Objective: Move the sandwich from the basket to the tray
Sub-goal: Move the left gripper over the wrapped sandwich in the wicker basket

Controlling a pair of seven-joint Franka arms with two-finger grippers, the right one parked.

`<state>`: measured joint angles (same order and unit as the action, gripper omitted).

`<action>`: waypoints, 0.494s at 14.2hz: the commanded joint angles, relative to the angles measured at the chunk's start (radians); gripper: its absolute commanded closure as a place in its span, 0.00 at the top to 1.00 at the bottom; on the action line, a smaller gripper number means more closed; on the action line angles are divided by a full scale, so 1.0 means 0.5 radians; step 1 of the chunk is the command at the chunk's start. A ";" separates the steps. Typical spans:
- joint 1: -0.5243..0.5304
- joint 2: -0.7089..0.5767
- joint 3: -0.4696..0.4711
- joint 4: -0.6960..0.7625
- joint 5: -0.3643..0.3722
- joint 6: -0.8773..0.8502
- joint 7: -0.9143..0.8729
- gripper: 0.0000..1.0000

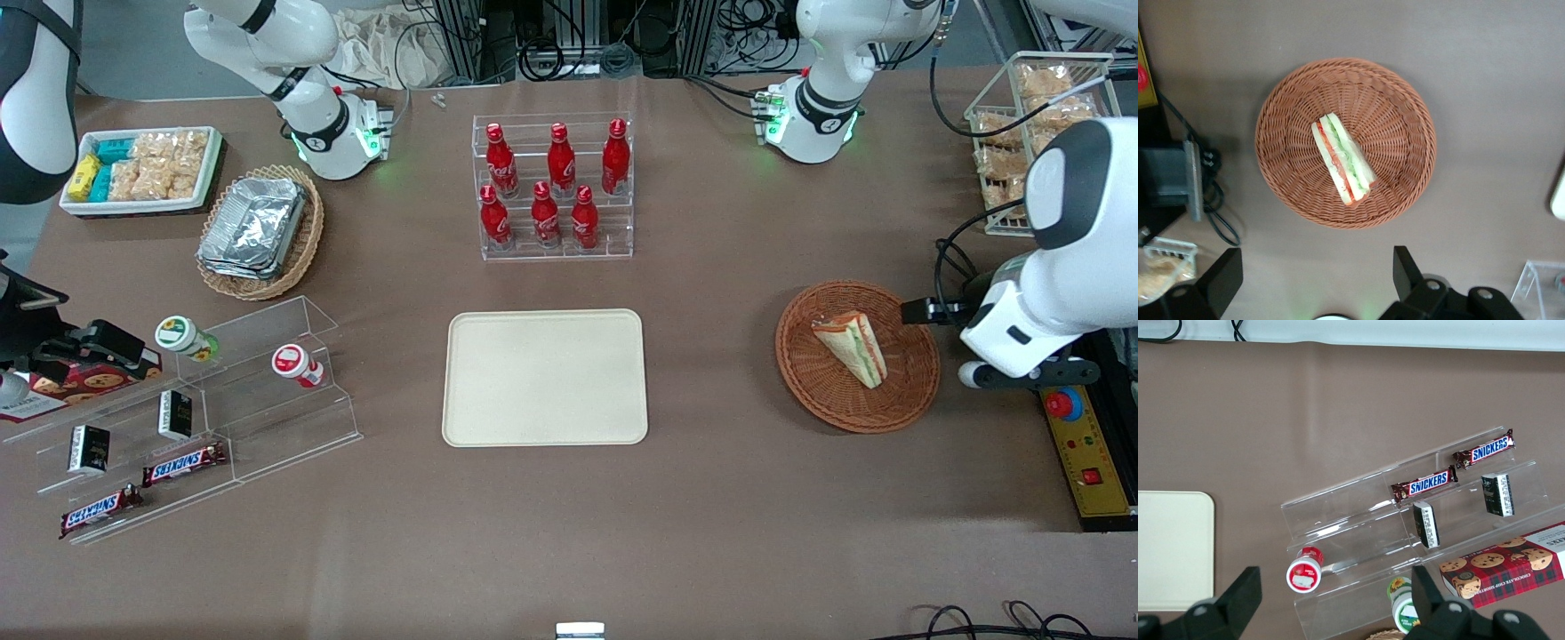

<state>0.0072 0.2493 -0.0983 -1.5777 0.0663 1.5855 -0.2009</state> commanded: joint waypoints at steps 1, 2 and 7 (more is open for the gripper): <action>0.004 -0.213 0.025 -0.472 -0.025 0.349 -0.166 1.00; 0.004 -0.280 0.028 -0.656 -0.025 0.518 -0.193 1.00; 0.007 -0.358 0.031 -1.200 -0.013 1.154 -0.690 1.00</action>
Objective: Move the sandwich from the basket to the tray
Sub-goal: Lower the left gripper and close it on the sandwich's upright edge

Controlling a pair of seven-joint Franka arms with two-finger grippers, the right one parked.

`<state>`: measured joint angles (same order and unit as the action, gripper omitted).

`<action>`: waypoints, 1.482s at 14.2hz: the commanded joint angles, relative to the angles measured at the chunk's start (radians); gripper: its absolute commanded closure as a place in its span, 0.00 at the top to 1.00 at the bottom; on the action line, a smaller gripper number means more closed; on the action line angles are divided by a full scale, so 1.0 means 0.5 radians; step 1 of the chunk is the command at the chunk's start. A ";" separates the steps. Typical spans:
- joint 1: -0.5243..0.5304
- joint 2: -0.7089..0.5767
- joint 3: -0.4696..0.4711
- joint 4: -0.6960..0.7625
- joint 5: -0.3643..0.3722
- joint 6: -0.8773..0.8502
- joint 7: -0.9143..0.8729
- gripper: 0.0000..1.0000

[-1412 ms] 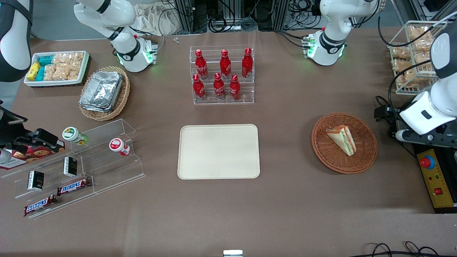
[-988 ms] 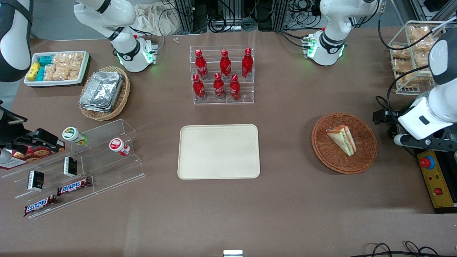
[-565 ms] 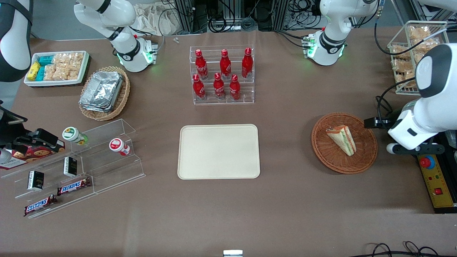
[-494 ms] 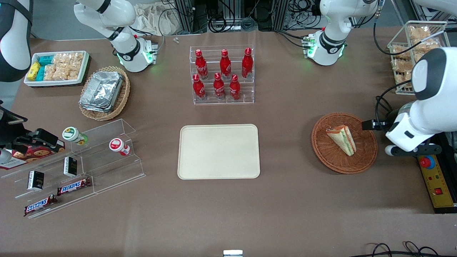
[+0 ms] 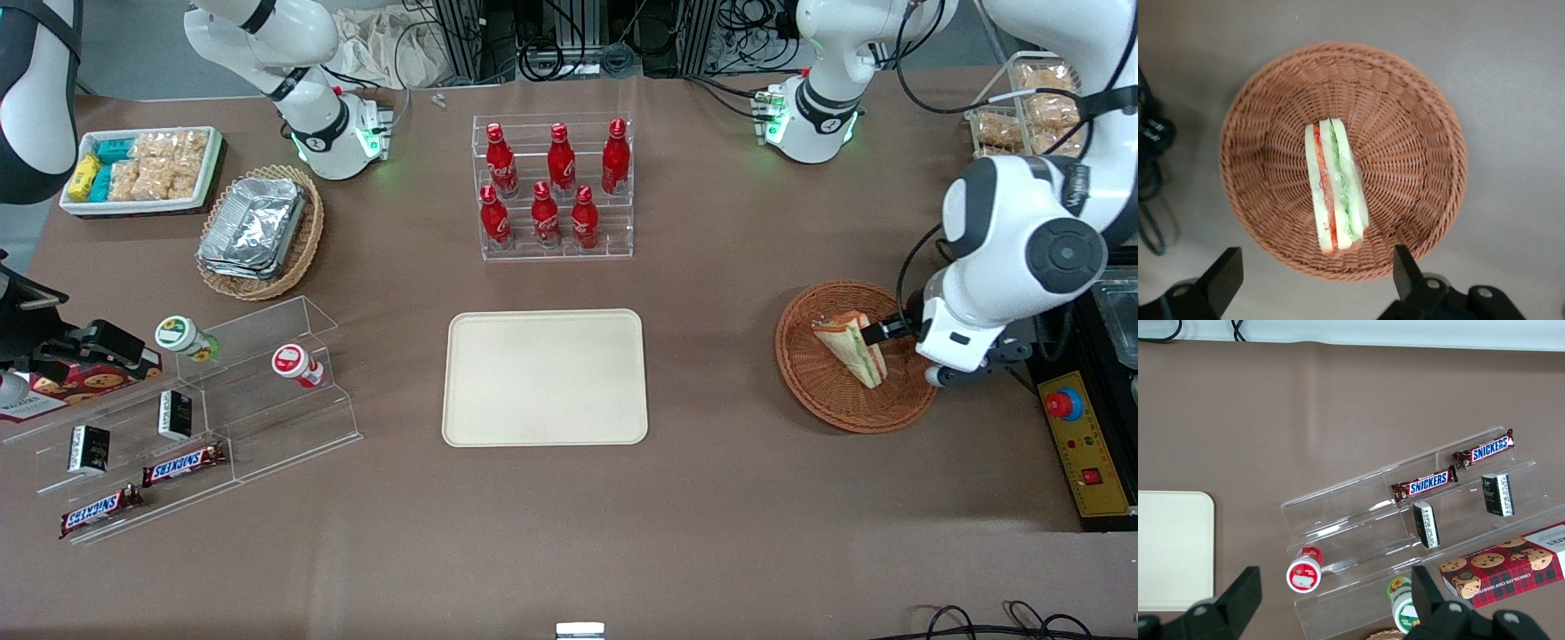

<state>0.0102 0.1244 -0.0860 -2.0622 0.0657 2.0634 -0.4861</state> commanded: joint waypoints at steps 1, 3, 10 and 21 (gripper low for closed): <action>0.016 -0.089 0.006 -0.287 -0.012 0.263 -0.196 1.00; 0.026 -0.043 0.006 -0.351 -0.012 0.346 -0.334 1.00; 0.026 0.122 0.006 -0.376 -0.012 0.515 -0.467 1.00; 0.007 0.282 0.003 -0.370 -0.015 0.687 -0.724 0.60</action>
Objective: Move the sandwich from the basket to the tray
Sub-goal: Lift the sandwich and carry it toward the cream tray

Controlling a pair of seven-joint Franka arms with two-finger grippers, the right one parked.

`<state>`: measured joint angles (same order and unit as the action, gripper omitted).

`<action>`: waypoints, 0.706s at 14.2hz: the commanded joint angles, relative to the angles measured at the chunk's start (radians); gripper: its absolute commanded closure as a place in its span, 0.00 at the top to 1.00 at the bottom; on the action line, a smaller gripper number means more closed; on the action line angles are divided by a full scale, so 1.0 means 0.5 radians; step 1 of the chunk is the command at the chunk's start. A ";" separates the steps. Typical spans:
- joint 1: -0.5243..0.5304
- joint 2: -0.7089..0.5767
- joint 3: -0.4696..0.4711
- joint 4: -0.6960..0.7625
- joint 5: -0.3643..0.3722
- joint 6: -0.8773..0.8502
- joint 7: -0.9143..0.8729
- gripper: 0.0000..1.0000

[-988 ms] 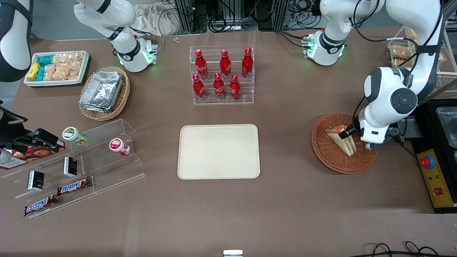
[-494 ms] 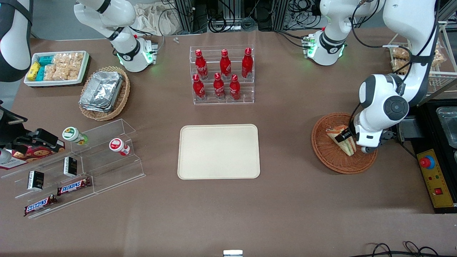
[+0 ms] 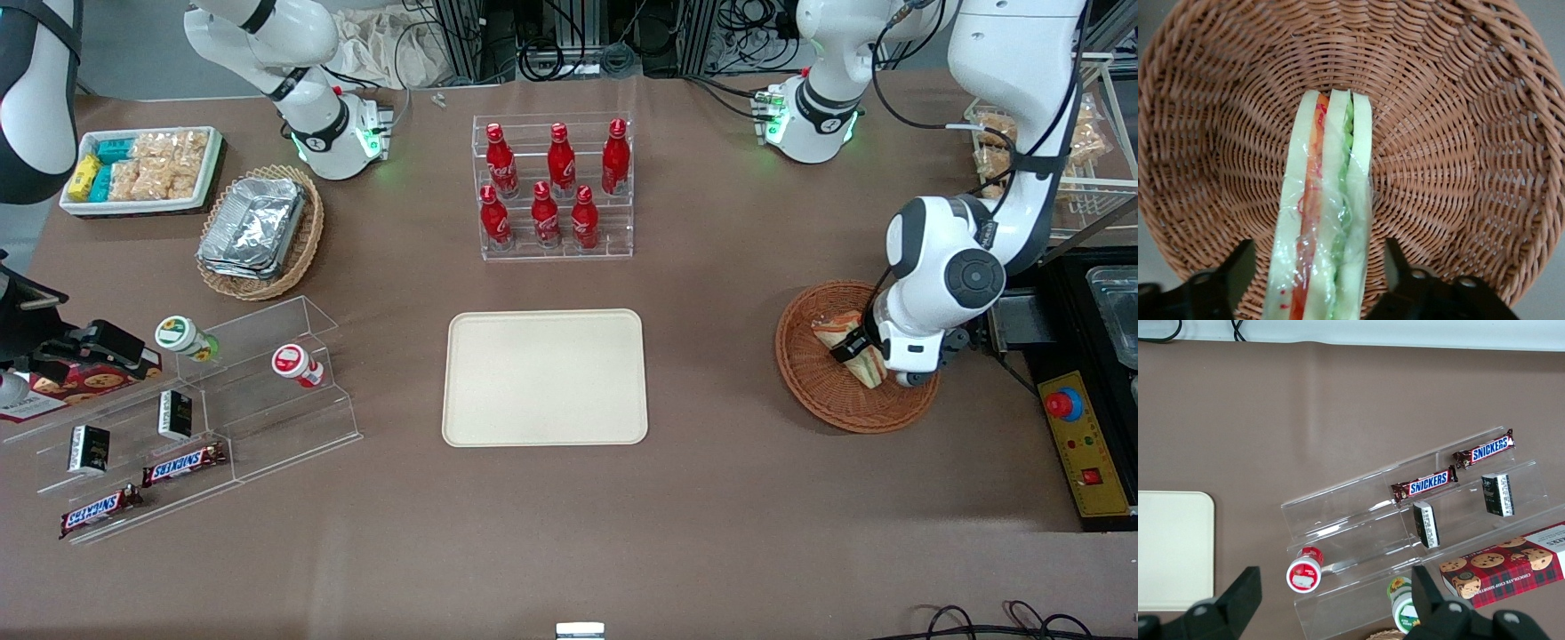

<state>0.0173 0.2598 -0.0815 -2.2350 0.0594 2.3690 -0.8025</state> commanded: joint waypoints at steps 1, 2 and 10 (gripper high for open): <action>-0.004 0.011 -0.006 -0.012 -0.005 0.076 -0.125 0.40; -0.007 0.014 -0.006 0.000 -0.005 0.076 -0.159 0.07; -0.087 0.005 -0.030 0.842 0.019 -1.061 0.009 0.00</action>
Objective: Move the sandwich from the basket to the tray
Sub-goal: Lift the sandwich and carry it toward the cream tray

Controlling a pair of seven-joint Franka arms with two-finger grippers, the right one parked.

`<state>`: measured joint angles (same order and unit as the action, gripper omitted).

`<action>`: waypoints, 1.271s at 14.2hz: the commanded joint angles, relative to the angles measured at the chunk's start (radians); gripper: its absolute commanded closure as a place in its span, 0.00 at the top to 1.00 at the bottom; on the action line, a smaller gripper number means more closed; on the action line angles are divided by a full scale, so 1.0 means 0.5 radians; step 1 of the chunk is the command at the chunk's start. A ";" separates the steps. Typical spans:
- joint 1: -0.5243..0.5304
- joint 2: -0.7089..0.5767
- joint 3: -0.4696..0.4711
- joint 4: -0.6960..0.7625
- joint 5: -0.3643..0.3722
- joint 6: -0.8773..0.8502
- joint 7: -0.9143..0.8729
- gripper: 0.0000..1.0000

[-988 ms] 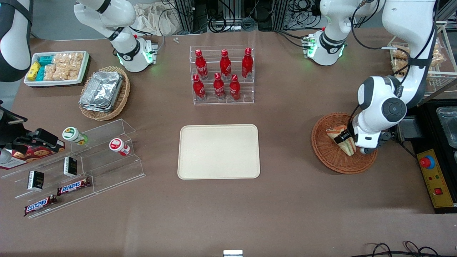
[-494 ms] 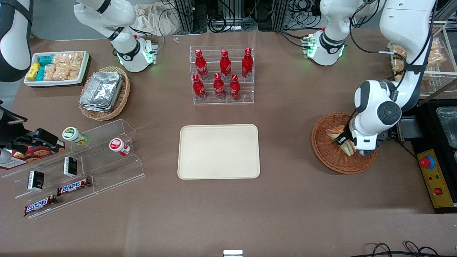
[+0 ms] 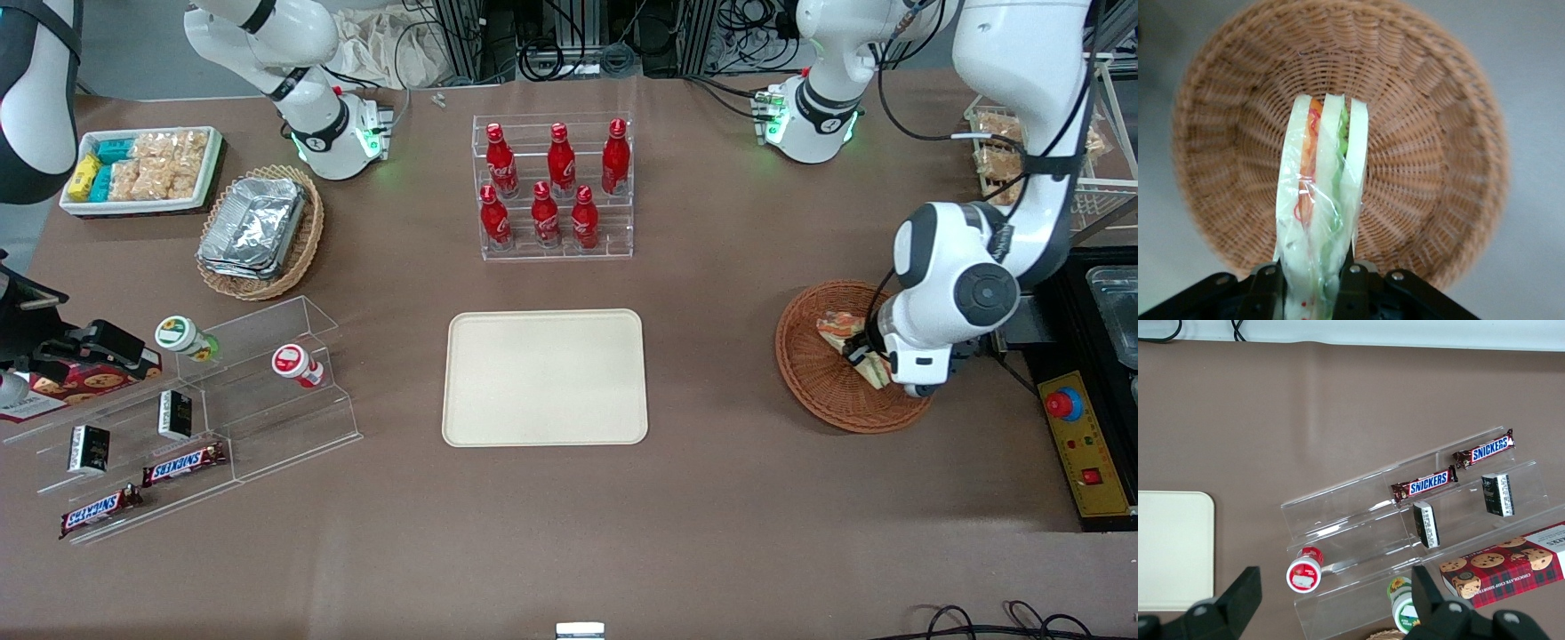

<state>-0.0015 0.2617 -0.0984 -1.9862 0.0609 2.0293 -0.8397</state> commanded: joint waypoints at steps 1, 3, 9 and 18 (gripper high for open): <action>-0.049 0.001 0.004 0.510 -0.005 -0.562 0.178 0.00; -0.043 0.007 -0.067 0.848 -0.139 -0.888 0.317 0.00; -0.309 0.298 -0.331 1.208 -0.379 -0.914 0.326 0.00; -0.782 0.933 -0.322 1.254 -0.230 -0.059 0.308 0.00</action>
<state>-0.3749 0.6662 -0.2686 -1.4202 -0.0915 1.9654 -0.6907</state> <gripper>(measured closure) 0.850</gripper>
